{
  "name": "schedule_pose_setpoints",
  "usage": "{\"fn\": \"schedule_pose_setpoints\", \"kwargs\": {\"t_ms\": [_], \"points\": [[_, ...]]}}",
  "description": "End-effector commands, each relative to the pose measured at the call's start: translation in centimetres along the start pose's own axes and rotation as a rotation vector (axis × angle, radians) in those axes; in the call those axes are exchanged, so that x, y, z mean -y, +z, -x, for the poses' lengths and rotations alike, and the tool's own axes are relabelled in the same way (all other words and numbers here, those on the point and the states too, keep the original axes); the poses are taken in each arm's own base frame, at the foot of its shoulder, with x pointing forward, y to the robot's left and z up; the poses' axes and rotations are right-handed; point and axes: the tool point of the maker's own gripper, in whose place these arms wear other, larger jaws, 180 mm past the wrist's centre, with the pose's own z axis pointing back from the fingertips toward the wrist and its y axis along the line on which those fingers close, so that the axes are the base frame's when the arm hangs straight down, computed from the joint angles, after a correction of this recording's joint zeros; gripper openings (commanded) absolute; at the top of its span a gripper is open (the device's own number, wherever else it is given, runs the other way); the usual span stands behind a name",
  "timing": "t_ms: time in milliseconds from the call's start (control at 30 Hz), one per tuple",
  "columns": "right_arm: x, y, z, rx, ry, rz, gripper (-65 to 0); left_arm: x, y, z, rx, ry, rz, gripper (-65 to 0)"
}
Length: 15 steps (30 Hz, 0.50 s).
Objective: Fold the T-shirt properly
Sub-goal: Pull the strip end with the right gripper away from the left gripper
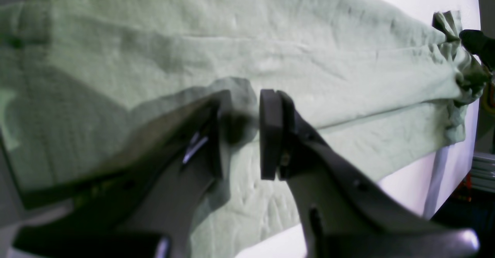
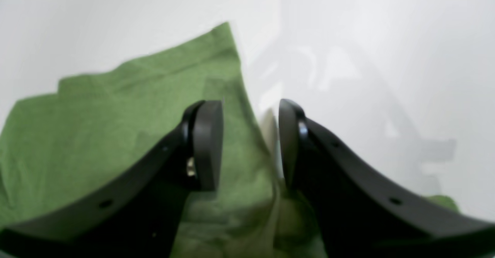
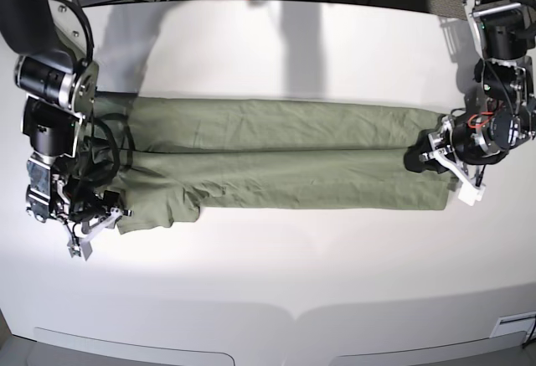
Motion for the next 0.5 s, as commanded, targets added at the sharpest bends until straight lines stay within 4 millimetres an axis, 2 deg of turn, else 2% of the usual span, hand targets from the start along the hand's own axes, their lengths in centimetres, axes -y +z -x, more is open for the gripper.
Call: {"fn": "schedule_pose_setpoints", "kwargs": {"t_ms": [0, 67, 100, 200, 300, 467], "points": [[0.7, 0.8, -2.2, 0.050, 0.001, 0.011, -41.0, 0.0, 0.5, -1.0, 0.003, -0.021, -0.008, -51.7], [0.7, 0.7, -1.4, 0.034, 0.000, 0.011, -42.2, 0.0, 0.5, -1.0, 0.004, -0.021, -0.008, -51.7], [0.8, 0.6, -1.1, 0.027, 0.000, 0.011, -46.1, 0.0, 0.5, -1.1, 0.004, -0.021, -0.008, -51.7], [0.8, 0.5, -0.4, 0.016, -0.006, 0.009, -65.0, 0.0, 0.5, -1.1, 0.006, -0.021, -0.008, -51.7], [0.3, 0.5, -0.3, 0.014, -0.021, -0.019, -65.0, 0.0, 0.5, -1.1, 0.007, -0.021, -0.008, -51.7], [-2.2, 1.3, -1.8, 0.056, 0.018, -0.153, -65.0, 0.0, 0.5, -1.1, 0.007, -0.022, -0.009, -51.7]]}}
